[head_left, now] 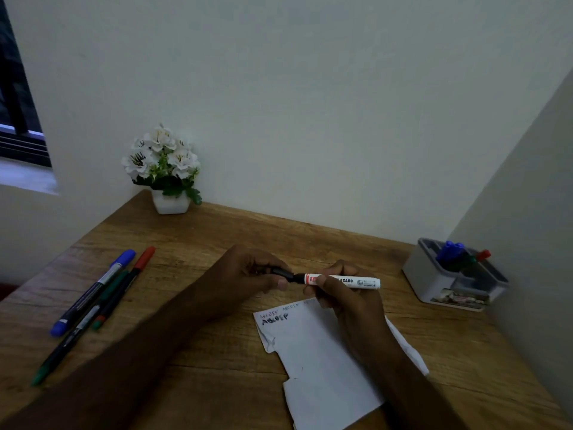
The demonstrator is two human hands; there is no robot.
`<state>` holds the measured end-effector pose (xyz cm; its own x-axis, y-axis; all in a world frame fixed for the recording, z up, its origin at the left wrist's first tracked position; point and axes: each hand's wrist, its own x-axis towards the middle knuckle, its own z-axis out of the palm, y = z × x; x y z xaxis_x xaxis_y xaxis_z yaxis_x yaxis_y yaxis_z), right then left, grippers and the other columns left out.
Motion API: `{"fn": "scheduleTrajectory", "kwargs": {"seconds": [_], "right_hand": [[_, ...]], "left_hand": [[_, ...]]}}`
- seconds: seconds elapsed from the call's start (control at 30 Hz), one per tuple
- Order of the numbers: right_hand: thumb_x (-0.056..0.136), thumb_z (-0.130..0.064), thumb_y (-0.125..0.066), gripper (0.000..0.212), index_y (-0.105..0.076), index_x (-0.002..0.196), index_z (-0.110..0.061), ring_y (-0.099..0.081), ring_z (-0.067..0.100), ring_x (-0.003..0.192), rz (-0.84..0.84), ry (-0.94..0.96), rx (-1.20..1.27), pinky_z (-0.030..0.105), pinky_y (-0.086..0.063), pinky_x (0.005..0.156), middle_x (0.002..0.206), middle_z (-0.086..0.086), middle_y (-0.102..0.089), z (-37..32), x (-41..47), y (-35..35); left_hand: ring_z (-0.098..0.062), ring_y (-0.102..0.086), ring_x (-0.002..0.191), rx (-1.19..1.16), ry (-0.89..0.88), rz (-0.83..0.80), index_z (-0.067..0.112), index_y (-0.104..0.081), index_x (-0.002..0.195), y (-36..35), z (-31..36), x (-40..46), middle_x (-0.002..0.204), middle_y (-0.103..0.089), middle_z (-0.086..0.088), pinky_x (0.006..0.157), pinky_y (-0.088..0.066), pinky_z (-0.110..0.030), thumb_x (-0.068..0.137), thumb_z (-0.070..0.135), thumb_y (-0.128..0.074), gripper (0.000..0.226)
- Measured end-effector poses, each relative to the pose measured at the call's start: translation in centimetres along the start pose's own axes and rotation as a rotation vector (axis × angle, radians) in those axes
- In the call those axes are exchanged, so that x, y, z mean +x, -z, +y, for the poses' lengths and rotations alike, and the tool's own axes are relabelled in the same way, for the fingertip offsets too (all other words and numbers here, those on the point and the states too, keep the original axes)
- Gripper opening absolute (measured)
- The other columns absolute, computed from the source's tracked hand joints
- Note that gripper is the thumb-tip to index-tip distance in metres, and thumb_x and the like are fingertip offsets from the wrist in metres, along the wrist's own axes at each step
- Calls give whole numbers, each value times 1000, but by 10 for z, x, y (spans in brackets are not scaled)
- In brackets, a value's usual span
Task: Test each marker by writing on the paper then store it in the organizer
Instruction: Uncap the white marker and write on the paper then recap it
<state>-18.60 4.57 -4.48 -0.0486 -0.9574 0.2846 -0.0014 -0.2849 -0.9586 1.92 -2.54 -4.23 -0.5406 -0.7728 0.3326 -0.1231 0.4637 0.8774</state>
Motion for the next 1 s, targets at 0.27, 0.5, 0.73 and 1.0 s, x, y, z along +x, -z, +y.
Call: {"fn": "scheduleTrajectory", "kwargs": {"seconds": [0.27,0.5,0.73,1.0], "right_hand": [[79,-22,-72,12,-66,79,-11,-51,18,62,-55,-4,159,30,-41,60,77,20,-66,-3,1,0],[80,-22,-73,10,-69,81,-13,-51,20,64,-66,-23,106,33,-40,62,79,17,-68,0,1,-1],[80,-25,-73,12,-68,76,-15,-48,18,59,-113,-104,168,31,-37,59,76,17,-65,-4,2,1],[83,-22,-72,18,-58,75,-13,-49,18,57,-144,-64,183,30,-38,57,74,17,-63,-5,3,-1]], "left_hand": [[-9,-62,61,-117,-2,15,8,-76,94,-2,0,2,77,-75,-1,57,-47,-17,86,3,-68,13],[-10,-62,63,-92,-21,1,10,-77,93,-2,-1,1,76,-73,-3,59,-48,-20,82,6,-73,13],[-33,-61,62,-67,-87,14,8,-77,88,-3,-3,0,73,-72,-12,55,-47,-33,84,17,-71,12],[-21,-61,56,-22,-139,51,8,-78,84,-7,0,-3,68,-72,-6,53,-47,-26,82,21,-70,15]]}}
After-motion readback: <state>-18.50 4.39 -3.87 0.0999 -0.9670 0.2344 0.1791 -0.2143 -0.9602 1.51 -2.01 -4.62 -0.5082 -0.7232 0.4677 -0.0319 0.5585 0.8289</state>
